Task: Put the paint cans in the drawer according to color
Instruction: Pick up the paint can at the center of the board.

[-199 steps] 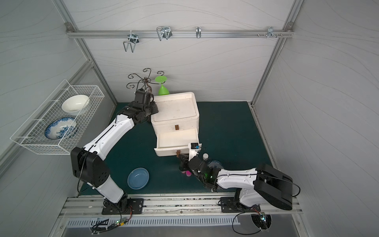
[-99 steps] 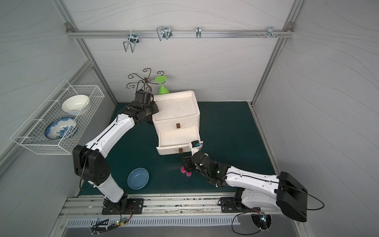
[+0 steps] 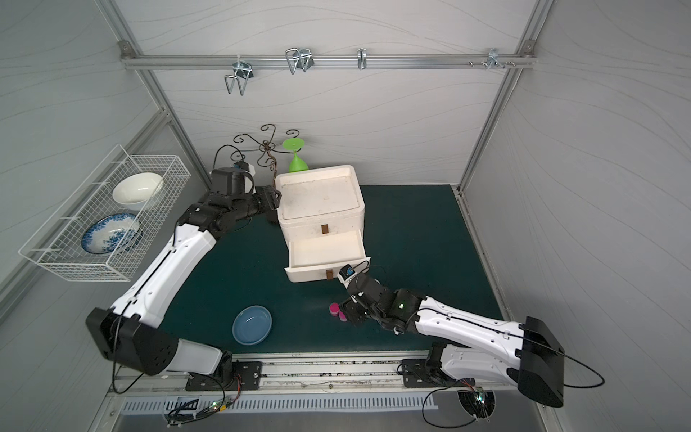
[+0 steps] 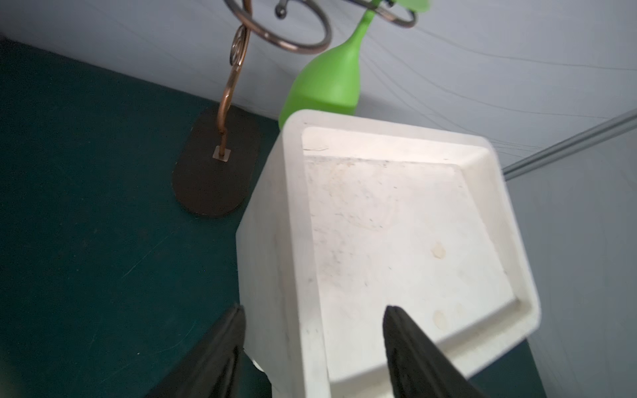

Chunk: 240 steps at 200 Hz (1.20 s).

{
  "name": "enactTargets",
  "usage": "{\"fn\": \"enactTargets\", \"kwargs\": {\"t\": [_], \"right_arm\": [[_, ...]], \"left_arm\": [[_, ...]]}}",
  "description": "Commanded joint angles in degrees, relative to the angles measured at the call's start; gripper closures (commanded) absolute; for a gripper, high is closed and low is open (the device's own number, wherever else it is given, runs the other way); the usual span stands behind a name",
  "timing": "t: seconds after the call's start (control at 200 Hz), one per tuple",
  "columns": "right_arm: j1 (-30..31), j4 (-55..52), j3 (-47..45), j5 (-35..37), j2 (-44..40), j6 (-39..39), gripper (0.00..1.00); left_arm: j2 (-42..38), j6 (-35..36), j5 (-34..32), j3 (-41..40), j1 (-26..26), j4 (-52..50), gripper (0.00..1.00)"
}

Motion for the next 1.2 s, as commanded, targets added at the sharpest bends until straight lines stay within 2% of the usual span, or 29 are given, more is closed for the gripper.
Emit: {"fn": "enactTargets", "kwargs": {"t": [0.0, 0.09, 0.405, 0.72, 0.941, 1.096, 1.196], "right_arm": [[0.99, -1.69, -0.39, -1.56, 3.33, -1.71, 0.35], [1.48, -0.14, -0.33, -1.69, 7.67, -2.04, 0.35], [3.93, 1.48, 3.51, -0.95, 19.54, -3.83, 0.36], [3.10, 4.35, 4.42, -2.68, 22.77, -6.70, 0.48], [1.92, 4.58, 4.54, -1.35, 24.90, -6.77, 0.49], [1.89, 4.94, 4.19, -0.70, 24.27, -7.29, 0.66], [2.30, 4.09, 3.97, -0.46, 22.18, -7.05, 0.72]], "left_arm": [[-7.34, 3.75, 5.98, -6.48, 0.22, 4.99, 0.19], [-11.68, 3.83, 4.55, -12.18, 0.37, 9.31, 0.12], [-13.68, 2.68, 6.95, -14.36, 0.90, 11.30, 0.12], [-15.18, 2.28, 6.86, -15.28, 1.01, 11.99, 0.12], [-14.84, 2.34, 6.71, -15.43, 1.01, 11.86, 0.11], [-14.90, 2.49, 6.25, -15.68, 1.01, 11.93, 0.11], [-14.69, 2.85, 5.73, -15.57, 1.01, 11.65, 0.11]]}}
